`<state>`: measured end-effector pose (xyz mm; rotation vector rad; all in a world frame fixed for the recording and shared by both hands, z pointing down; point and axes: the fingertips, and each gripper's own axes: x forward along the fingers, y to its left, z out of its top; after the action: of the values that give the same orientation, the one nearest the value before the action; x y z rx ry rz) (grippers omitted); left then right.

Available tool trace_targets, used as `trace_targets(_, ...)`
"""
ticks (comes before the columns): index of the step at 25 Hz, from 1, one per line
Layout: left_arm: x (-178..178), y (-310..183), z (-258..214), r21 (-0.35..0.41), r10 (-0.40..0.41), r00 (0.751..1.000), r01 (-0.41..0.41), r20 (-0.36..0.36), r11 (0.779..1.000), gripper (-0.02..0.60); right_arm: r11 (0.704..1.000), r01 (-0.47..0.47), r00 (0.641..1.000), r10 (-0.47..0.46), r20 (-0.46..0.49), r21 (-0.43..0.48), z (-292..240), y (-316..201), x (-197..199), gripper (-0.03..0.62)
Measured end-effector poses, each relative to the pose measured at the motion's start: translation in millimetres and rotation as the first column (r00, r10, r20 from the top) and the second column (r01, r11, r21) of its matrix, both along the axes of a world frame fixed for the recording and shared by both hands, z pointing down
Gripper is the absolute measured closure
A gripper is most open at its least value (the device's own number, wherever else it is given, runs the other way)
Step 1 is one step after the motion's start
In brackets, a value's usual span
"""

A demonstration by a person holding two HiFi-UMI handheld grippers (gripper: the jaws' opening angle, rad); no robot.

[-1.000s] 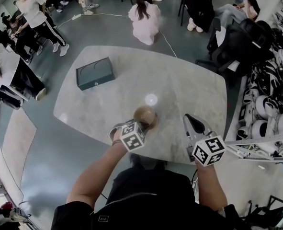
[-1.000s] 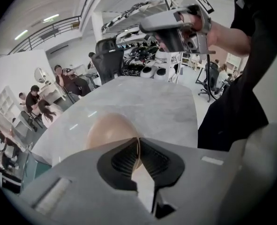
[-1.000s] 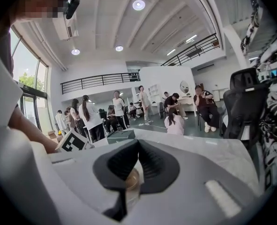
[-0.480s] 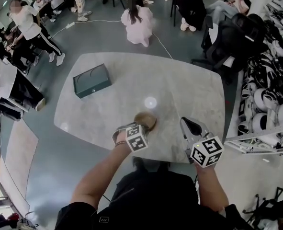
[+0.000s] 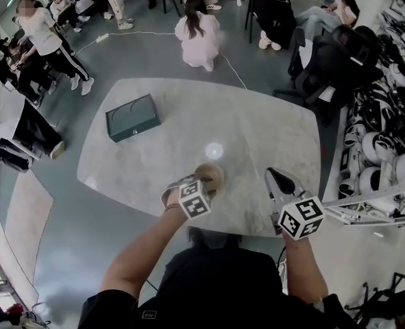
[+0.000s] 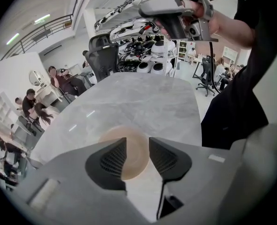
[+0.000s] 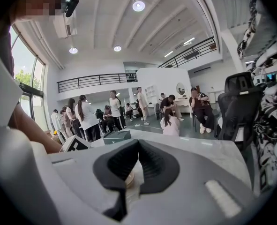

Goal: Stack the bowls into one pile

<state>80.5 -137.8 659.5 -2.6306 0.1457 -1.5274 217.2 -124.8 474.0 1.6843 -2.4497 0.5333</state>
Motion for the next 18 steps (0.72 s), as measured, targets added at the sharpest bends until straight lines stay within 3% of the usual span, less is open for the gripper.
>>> trace_targets(3, 3.5, -11.7, -20.4, -0.048, -0.098, 0.987, 0.093, -0.125, 0.995, 0.423, 1.000, 0.007, 1.000, -0.007, -0.003, -0.002, 0.1, -2.4, 0.6, 0.589)
trace_targets(7, -0.8, -35.0, -65.5, -0.103, -0.236, 0.925, 0.215, -0.299, 0.971, 0.423, 1.000, 0.023, 1.000, -0.023, -0.010, -0.008, -0.9, -6.8, 4.4, 0.589)
trace_targets(11, -16.1, -42.0, -102.4, -0.119, -0.261, 0.885, 0.233, -0.386, 0.965, 0.423, 0.999, 0.042, 0.998, -0.042, -0.035, 0.002, -13.7, -12.1, 1.5, 0.589)
trace_targets(15, -26.4, -50.7, -140.3, -0.141, -0.302, 0.824, 0.268, -0.479, 0.953, 0.425, 0.998, 0.060, 0.997, -0.058, -0.045, 0.030, -29.5, -19.9, -4.3, 0.589)
trace_targets(18, -41.5, -53.6, -166.2, -0.092, -0.311, 0.808, 0.308, -0.500, 0.947, 0.534, 0.996, 0.086, 0.995, -0.084, -0.053, 0.040, -36.3, -21.7, -15.8, 0.589)
